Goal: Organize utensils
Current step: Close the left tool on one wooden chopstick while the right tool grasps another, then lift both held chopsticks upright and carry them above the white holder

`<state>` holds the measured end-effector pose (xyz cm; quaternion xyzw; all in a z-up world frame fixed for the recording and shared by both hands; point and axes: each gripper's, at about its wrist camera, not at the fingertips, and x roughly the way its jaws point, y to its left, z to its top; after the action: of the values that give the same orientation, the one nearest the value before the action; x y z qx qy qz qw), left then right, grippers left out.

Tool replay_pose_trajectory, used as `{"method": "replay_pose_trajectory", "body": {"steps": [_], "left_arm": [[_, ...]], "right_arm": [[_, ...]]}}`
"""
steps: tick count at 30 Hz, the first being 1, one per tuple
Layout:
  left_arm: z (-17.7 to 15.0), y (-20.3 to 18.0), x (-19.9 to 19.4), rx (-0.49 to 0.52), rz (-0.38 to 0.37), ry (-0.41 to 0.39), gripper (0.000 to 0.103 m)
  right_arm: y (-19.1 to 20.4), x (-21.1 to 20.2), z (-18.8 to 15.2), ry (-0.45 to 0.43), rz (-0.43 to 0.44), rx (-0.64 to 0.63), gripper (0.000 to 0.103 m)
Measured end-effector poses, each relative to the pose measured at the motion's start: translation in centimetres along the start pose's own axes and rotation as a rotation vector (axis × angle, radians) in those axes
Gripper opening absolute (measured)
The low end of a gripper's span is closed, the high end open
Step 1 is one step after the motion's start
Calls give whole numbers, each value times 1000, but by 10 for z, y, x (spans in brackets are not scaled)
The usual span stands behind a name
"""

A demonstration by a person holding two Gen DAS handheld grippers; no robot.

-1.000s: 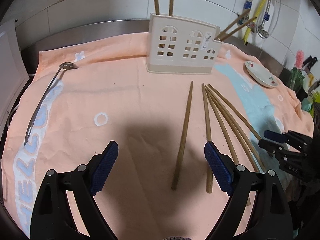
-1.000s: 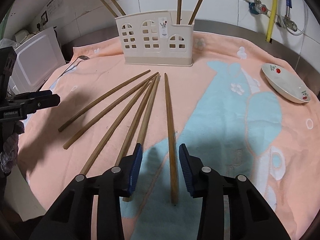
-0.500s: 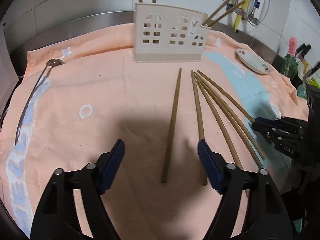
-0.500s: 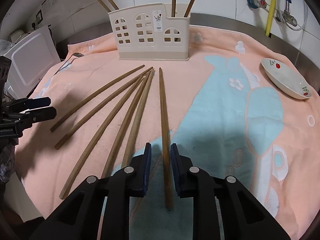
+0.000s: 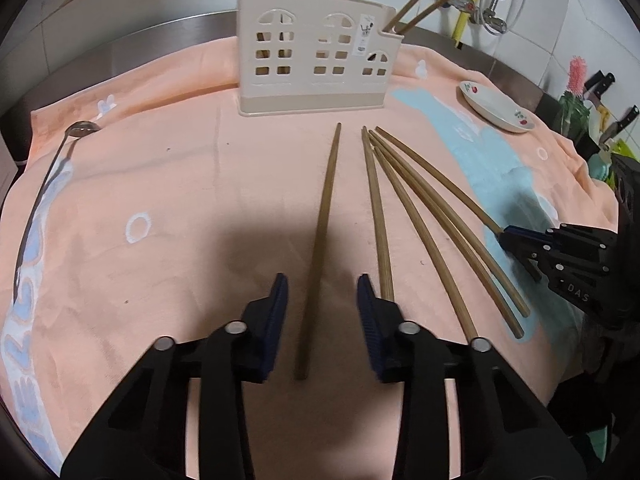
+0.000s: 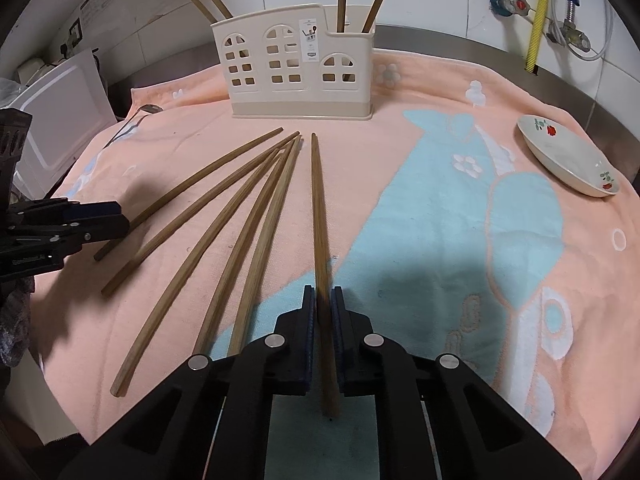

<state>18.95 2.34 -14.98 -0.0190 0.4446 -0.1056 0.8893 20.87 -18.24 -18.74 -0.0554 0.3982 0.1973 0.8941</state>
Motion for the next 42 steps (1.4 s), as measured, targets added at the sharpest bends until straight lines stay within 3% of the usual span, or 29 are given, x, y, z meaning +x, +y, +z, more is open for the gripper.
{"method": "replay_pose_trajectory", "body": {"steps": [7,16,22,29,42], "left_arm": [[3,1,12,-5,7,23,19],[4,1,17,0,23,28,15],[5,-6,19,25,79,35,8],[6,-7,13,19,65,31,6],[22,-13,-35,17,49,-89,6]], "right_arm": [[0,0,-1,-4,0,-3,8],[0,0,-1,-8,-2,-4,8],[1,0,-2,-11,-10,-12,7],[1,-6,-1,-24,-8,-13,7],[4,-50,21,-139,-19,-33,7]]}}
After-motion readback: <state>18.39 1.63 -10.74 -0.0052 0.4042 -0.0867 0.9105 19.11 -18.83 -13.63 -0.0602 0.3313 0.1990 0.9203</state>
